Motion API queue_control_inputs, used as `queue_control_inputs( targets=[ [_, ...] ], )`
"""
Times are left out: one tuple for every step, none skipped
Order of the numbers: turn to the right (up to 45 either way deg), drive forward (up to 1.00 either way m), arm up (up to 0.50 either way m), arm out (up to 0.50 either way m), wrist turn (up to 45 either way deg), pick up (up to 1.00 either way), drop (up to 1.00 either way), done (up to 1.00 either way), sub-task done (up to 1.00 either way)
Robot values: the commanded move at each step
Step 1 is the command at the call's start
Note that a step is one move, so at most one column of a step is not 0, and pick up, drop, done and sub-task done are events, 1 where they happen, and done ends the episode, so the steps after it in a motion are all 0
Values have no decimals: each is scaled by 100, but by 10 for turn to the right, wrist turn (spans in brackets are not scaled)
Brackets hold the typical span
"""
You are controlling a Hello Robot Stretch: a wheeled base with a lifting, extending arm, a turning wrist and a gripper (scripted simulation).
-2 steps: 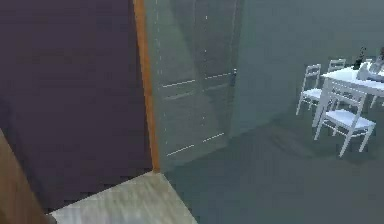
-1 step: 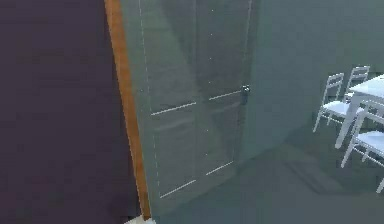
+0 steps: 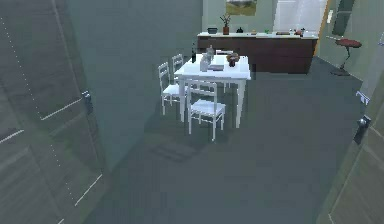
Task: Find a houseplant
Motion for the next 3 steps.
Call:
queue_control_inputs(
  targets=[
    [90, 0, 0, 0, 0, 0, 0, 0, 0],
    [0, 100, 0, 0, 0, 0, 0, 0, 0],
    [60, 0, 0, 0, 0, 0, 0, 0, 0]
  ],
)
